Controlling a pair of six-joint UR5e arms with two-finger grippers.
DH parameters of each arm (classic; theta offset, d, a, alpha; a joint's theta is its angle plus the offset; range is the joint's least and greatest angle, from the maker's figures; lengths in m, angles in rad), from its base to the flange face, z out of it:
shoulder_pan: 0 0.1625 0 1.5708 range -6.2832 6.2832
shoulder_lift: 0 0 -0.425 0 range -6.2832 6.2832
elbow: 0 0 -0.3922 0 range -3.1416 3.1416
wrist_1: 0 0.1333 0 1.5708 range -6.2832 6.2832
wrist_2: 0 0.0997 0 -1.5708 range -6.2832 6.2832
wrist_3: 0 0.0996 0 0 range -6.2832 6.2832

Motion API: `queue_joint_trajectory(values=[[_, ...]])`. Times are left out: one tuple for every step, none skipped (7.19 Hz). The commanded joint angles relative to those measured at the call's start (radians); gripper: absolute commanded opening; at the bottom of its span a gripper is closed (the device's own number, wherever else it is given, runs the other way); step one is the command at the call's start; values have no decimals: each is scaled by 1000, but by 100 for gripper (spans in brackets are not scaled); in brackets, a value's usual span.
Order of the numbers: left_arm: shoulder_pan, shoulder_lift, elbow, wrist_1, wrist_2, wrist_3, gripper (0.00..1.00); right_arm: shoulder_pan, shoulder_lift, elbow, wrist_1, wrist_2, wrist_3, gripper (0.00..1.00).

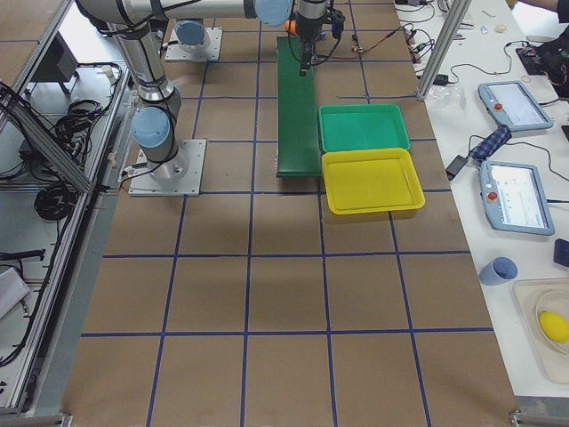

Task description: Sort buttons by color to trays

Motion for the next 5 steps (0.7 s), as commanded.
queue_joint_trajectory(values=[[-2,-2,0,0,0,-2,100,0,0,0,-2,1,0,100],[-2,0,0,0,0,-2,100,0,0,0,0,1,0,100],[-2,3,3,0,1,-2,100,0,0,0,0,4,0,100],[-3,3,5,0,2,-2,100,-2,0,0,-2,-1,0,100],[-5,8,5,-2,2,-2,100,0,0,-2,-3,2,0,100]])
